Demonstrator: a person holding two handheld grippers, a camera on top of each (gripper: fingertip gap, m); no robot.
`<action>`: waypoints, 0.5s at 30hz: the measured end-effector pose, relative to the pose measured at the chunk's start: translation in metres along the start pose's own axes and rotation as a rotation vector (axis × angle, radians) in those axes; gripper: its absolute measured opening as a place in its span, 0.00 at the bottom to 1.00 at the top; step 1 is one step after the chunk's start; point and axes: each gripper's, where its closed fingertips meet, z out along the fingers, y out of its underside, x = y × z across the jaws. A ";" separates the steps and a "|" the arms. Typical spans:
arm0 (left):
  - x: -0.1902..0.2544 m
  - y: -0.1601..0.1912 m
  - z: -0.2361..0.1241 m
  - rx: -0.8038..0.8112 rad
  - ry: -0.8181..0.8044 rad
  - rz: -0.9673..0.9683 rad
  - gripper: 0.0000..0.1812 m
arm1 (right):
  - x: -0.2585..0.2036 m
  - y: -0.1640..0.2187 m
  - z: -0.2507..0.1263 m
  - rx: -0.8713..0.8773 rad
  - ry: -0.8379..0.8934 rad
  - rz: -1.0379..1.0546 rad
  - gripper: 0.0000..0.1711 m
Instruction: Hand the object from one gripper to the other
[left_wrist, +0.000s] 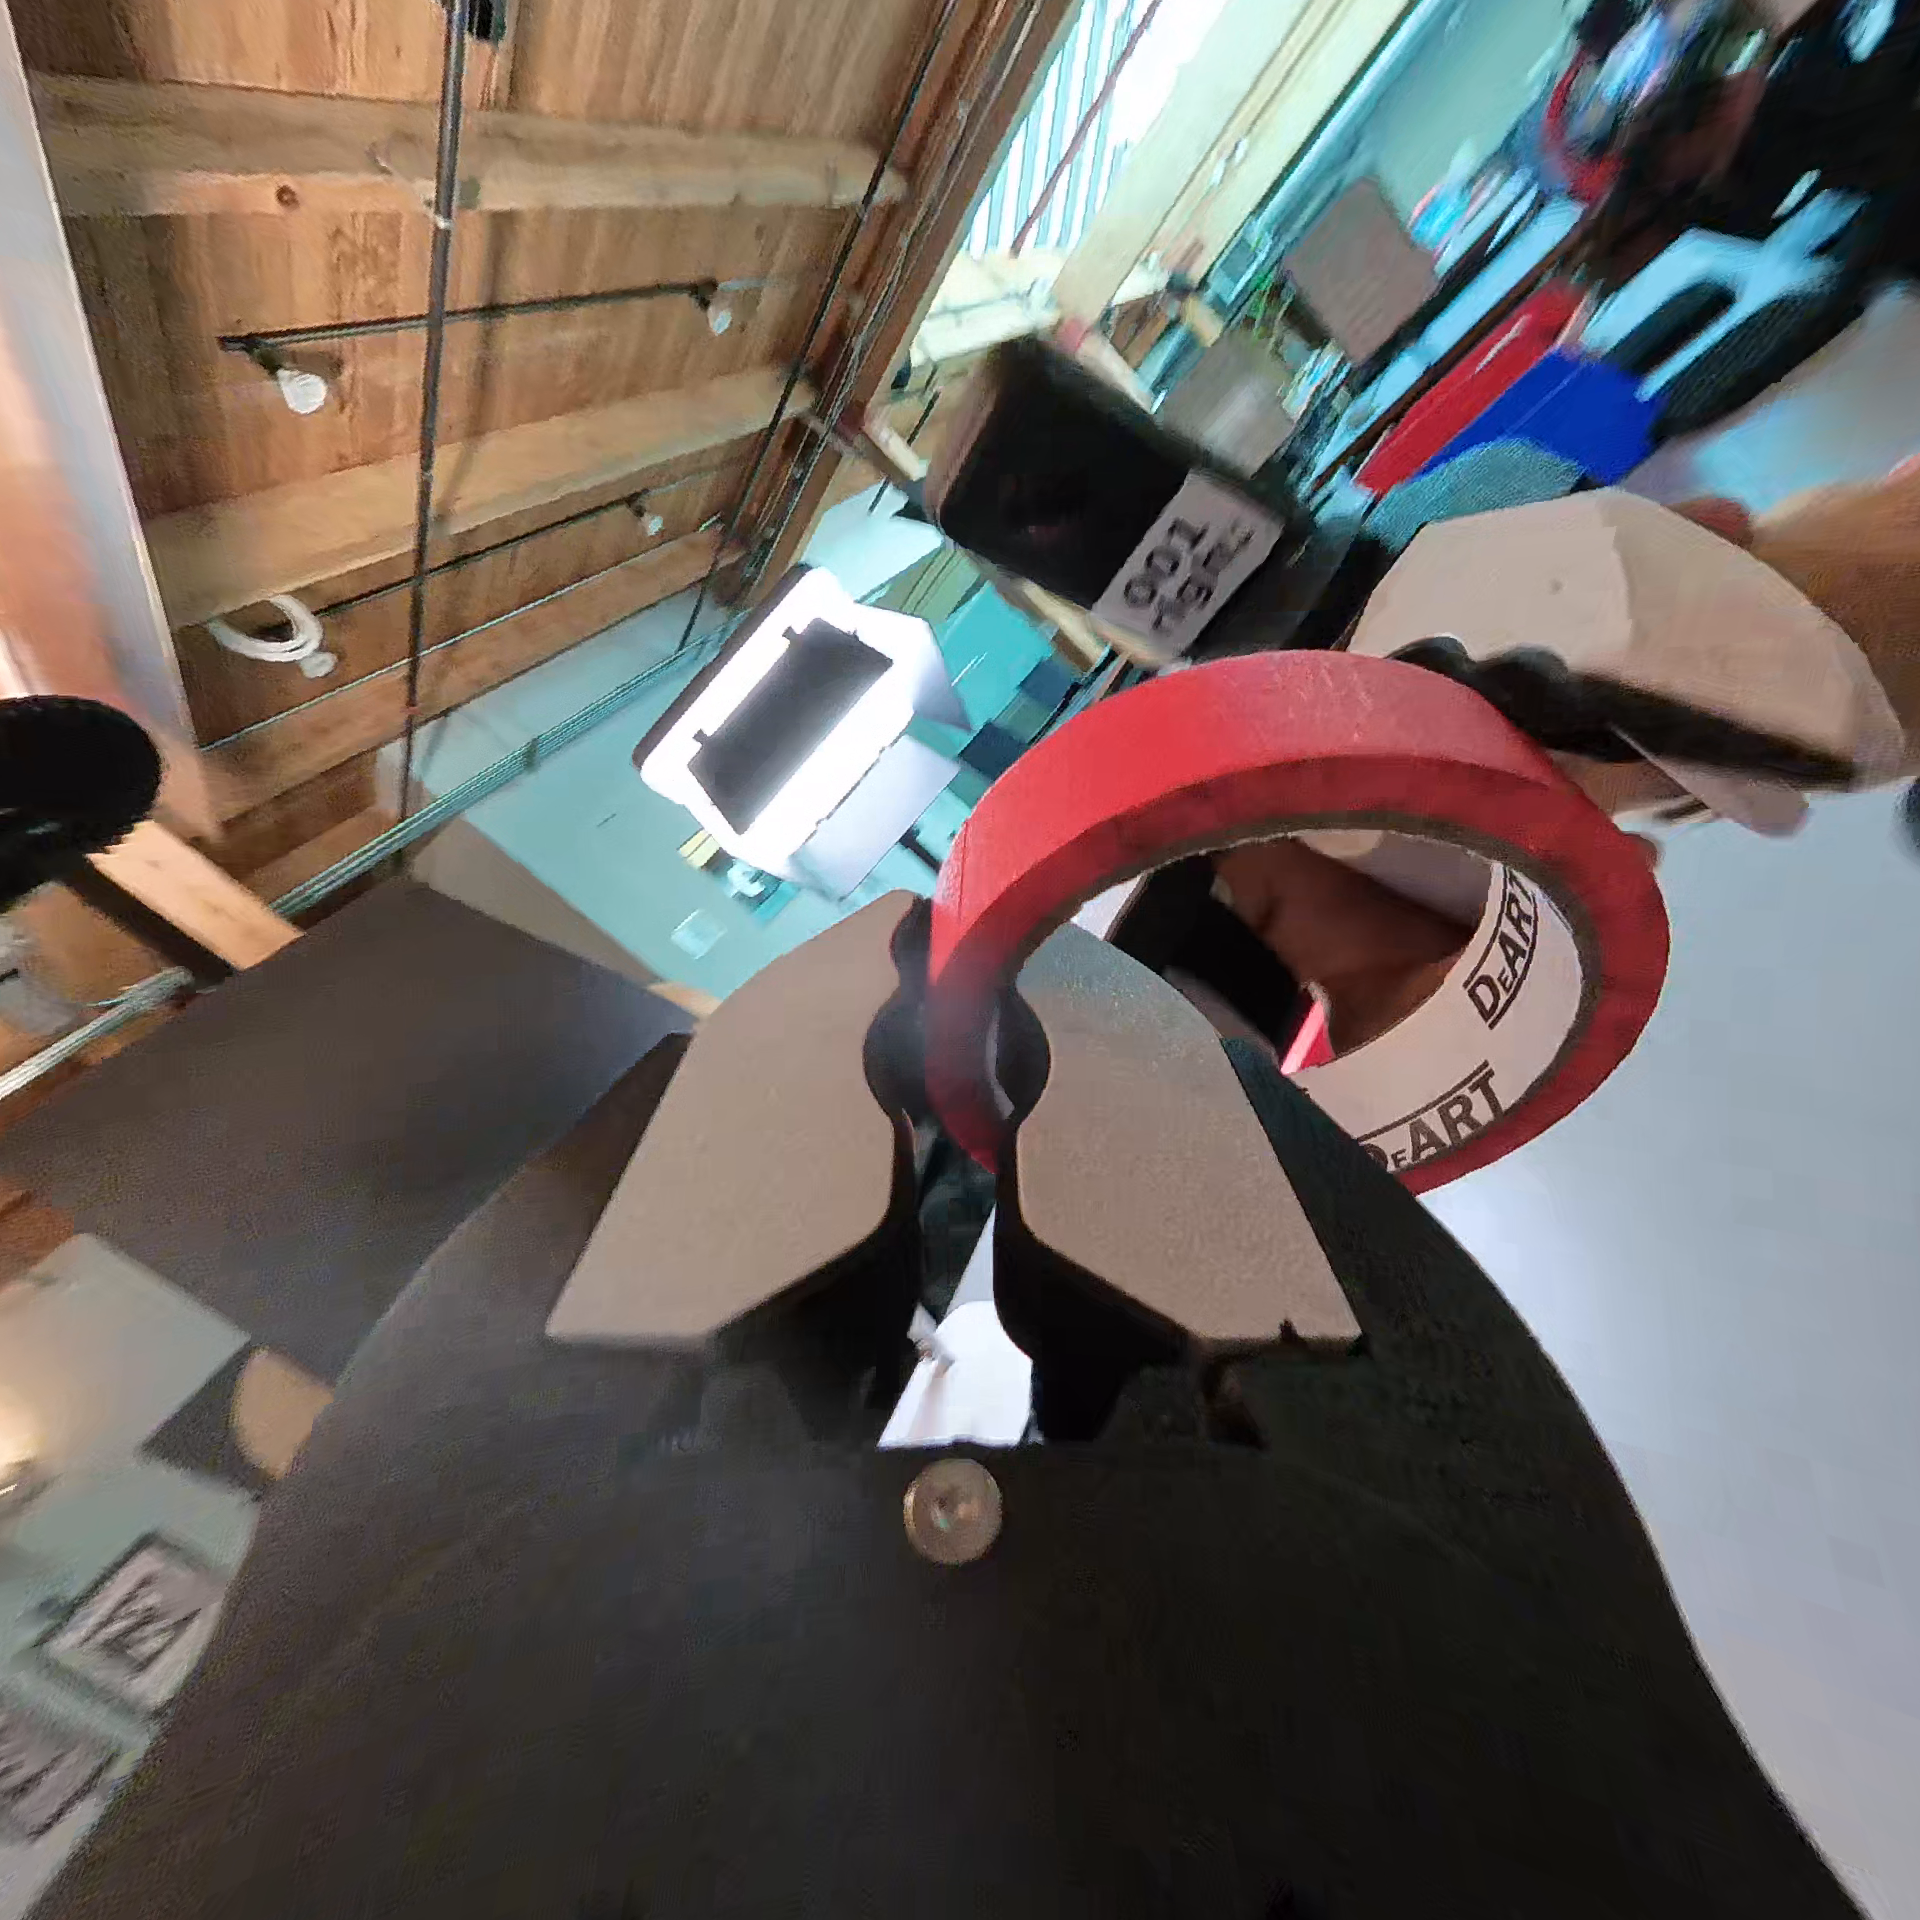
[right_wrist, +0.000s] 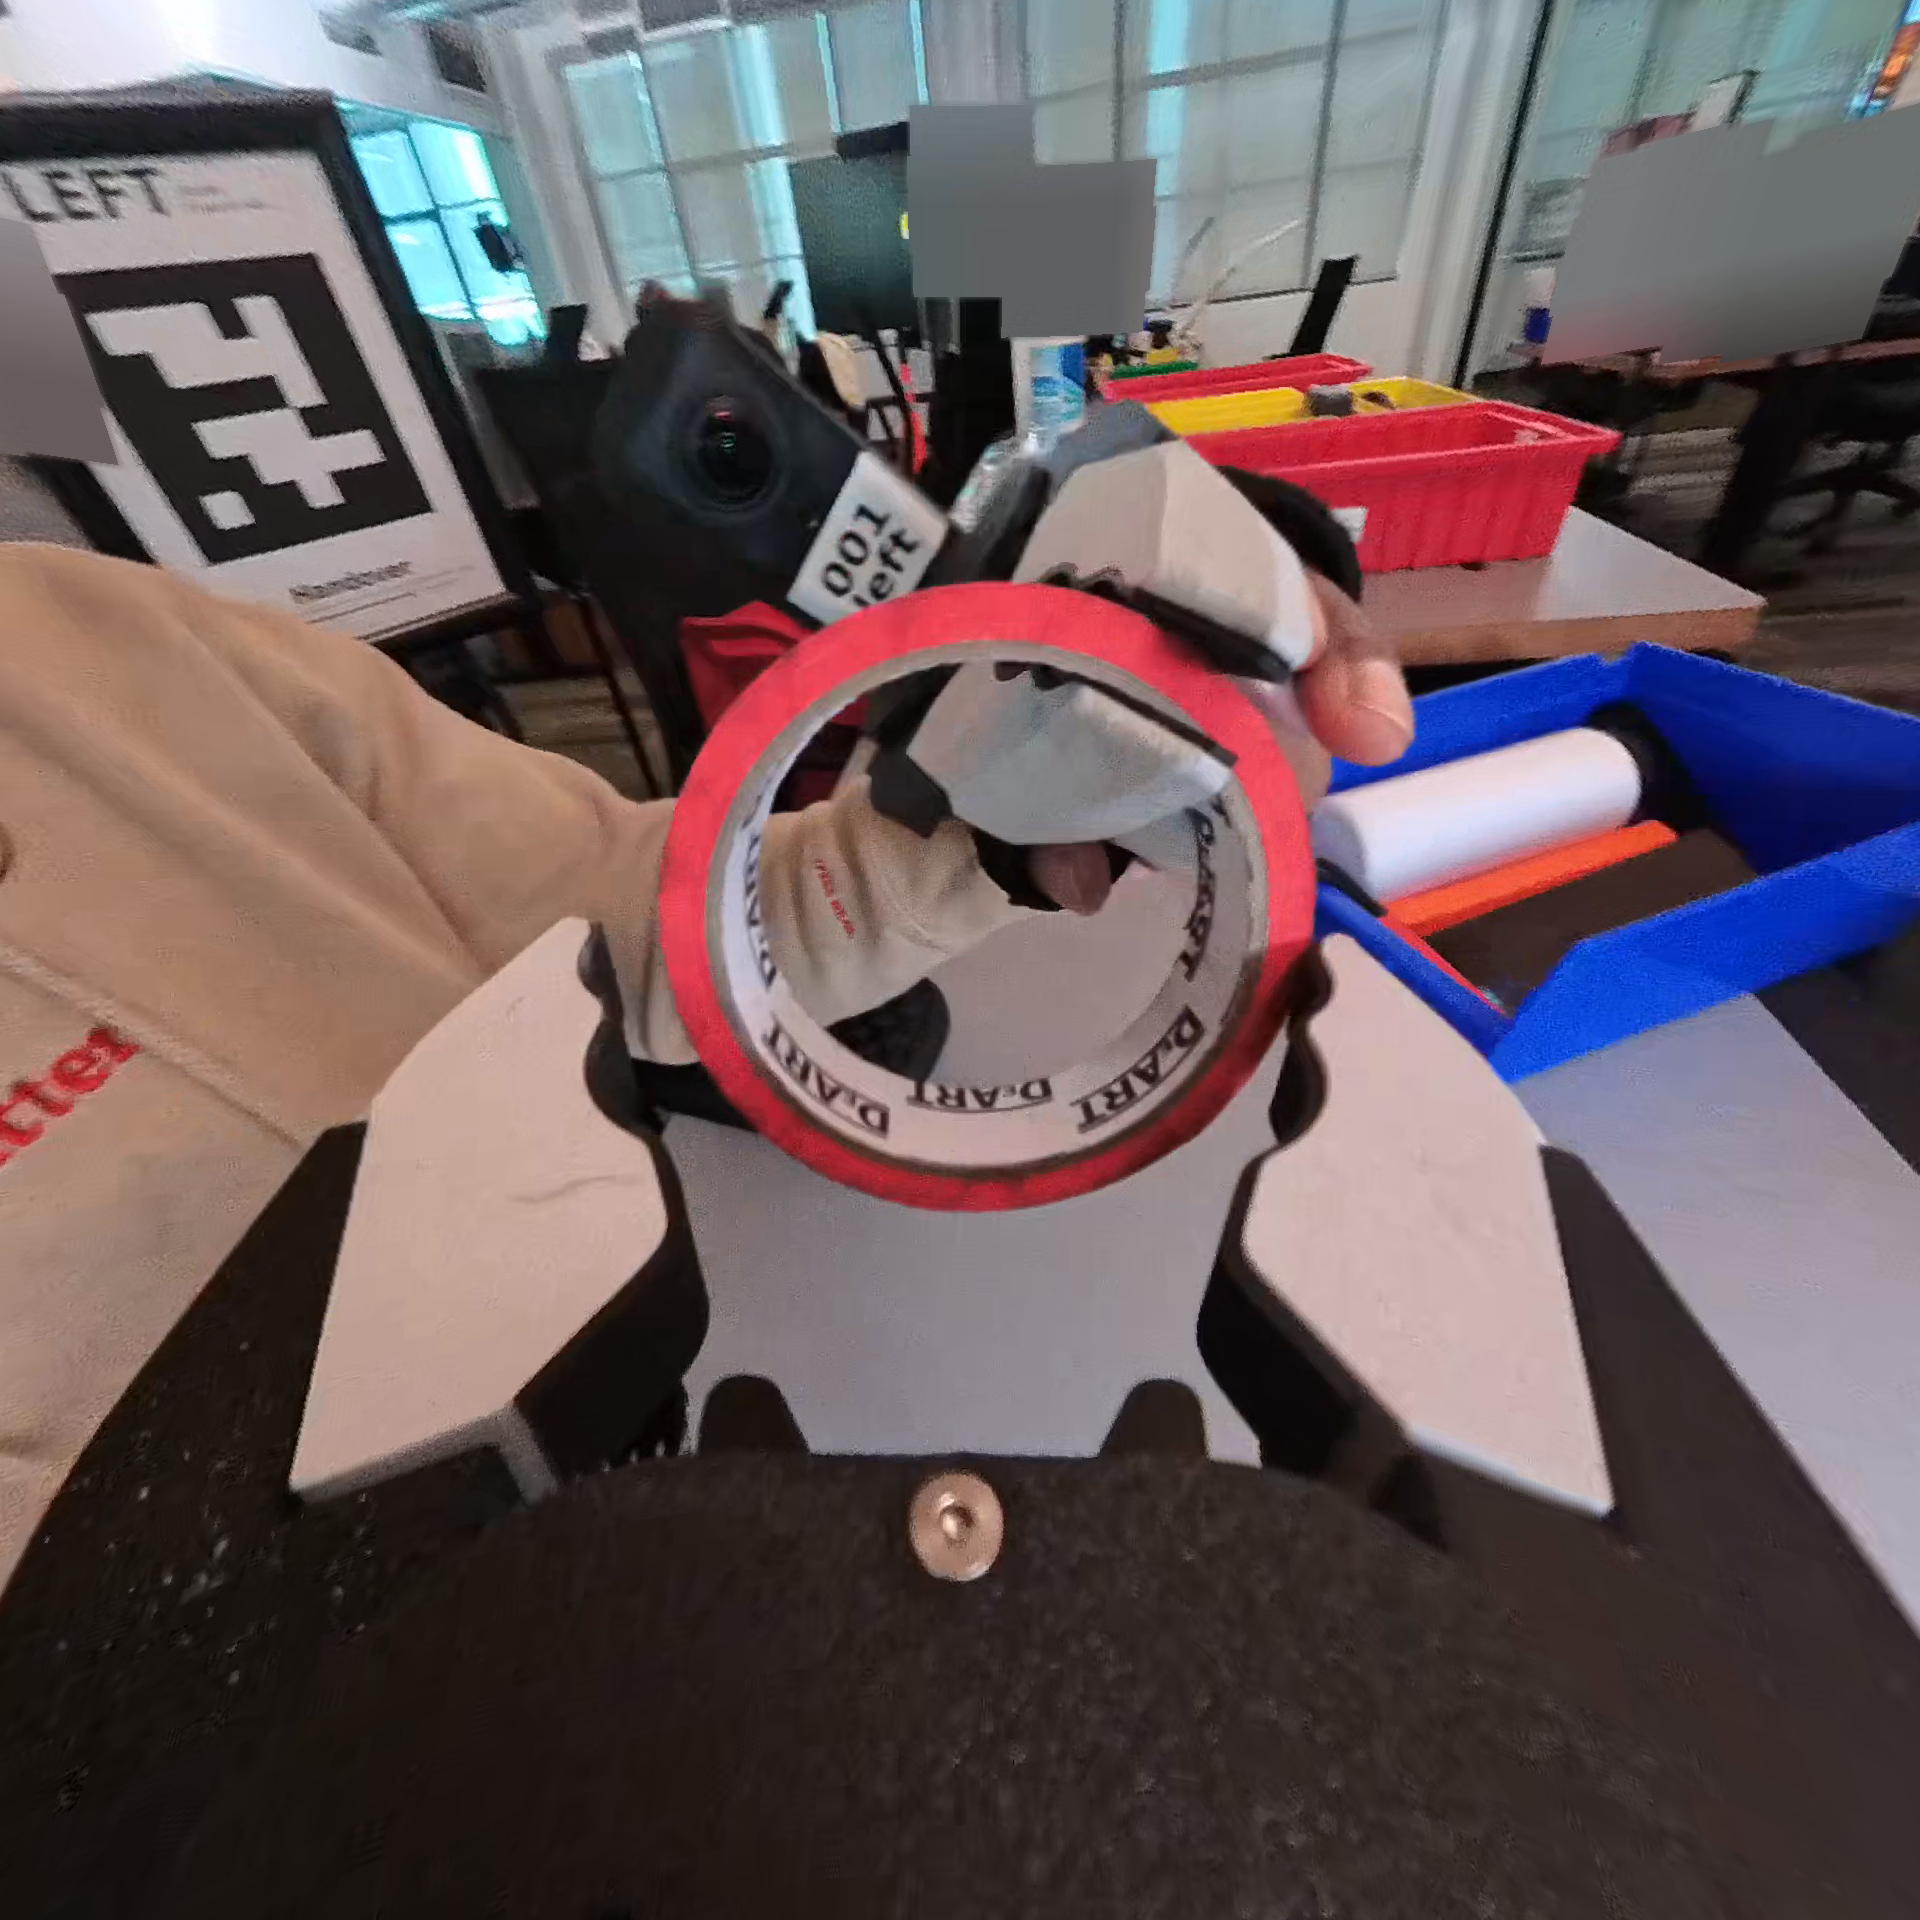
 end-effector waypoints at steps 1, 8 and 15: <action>0.000 0.004 0.002 -0.034 -0.017 0.038 0.06 | 0.008 0.002 0.004 -0.019 0.070 -0.008 0.70; 0.015 0.008 0.000 -0.040 0.103 -0.016 0.09 | 0.013 0.020 0.013 -0.107 0.111 -0.119 0.69; -0.040 0.030 -0.029 -0.076 0.022 -0.372 0.26 | 0.082 -0.005 -0.071 -0.155 0.600 -0.372 0.69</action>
